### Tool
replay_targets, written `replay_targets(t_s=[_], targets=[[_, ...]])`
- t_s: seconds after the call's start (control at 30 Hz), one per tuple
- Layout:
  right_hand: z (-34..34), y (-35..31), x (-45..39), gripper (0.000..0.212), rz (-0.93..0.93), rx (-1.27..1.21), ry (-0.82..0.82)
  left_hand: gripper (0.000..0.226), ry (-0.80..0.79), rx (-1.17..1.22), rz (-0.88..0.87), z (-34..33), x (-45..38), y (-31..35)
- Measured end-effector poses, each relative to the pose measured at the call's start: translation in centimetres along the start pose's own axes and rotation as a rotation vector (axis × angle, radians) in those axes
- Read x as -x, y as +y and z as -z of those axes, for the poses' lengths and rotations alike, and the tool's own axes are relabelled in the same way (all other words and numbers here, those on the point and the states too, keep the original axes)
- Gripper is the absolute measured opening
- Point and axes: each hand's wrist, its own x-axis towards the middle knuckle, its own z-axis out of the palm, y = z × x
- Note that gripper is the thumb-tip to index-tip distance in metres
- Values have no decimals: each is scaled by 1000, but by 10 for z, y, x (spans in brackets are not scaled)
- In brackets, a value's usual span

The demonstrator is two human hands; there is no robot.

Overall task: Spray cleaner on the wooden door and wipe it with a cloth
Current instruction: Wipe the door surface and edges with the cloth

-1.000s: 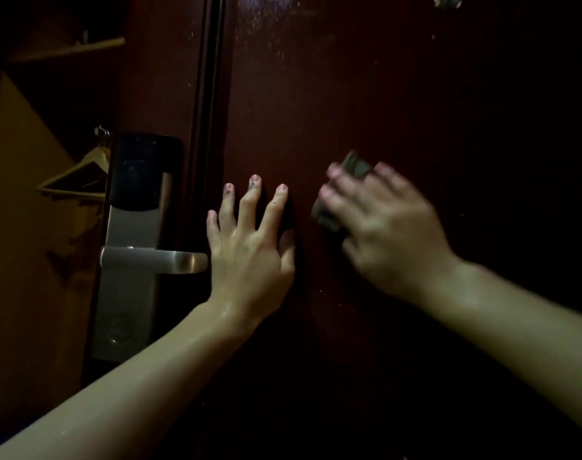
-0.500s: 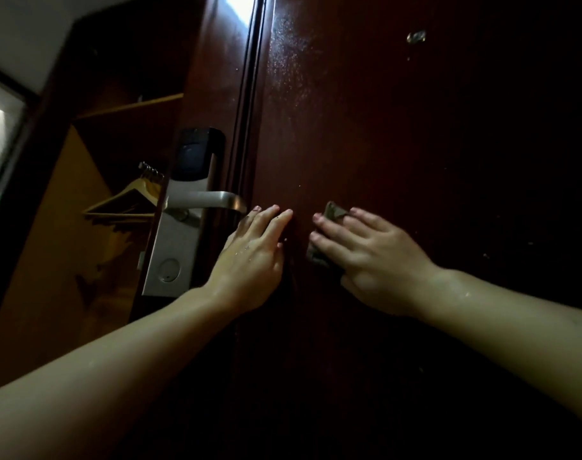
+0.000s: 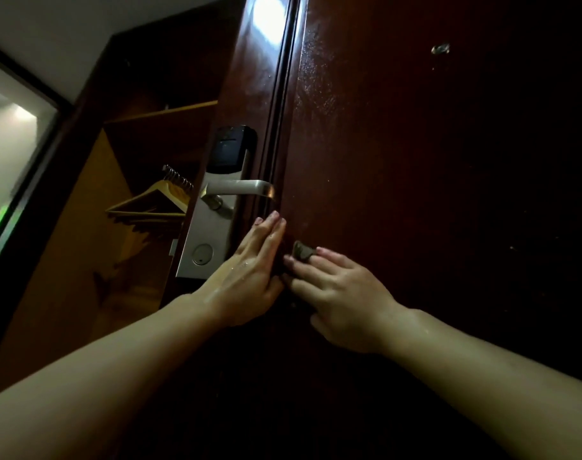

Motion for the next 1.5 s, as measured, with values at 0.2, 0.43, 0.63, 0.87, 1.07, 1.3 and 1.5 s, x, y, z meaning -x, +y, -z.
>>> replay_targets(t_s=[0.2, 0.43, 0.63, 0.87, 1.07, 1.3, 1.5], targets=[[20, 50, -20, 72, -307, 7, 114, 91, -26, 47, 28, 8, 2, -2], [21, 38, -83, 64, -421, -21, 157, 92, -37, 111, 13, 6, 2, -4], [-12, -36, -35, 57, 53, -21, 86, 99, -30, -55, -122, 8, 15, -16], [-14, -21, -31, 67, 18, 77, 25, 115, -104, -149, -212, -6, 39, -32], [-3, 0, -62, 71, -388, 43, 139, 102, -123, 58, -144, 6, 36, -25], [-43, -101, 28, 62, 161, 46, -91, 84, -100, 316, 43, 18, 32, -21], [-42, -73, 29, 67, 166, 88, -88, 80, -164, 154, 63, 16, 34, -16]])
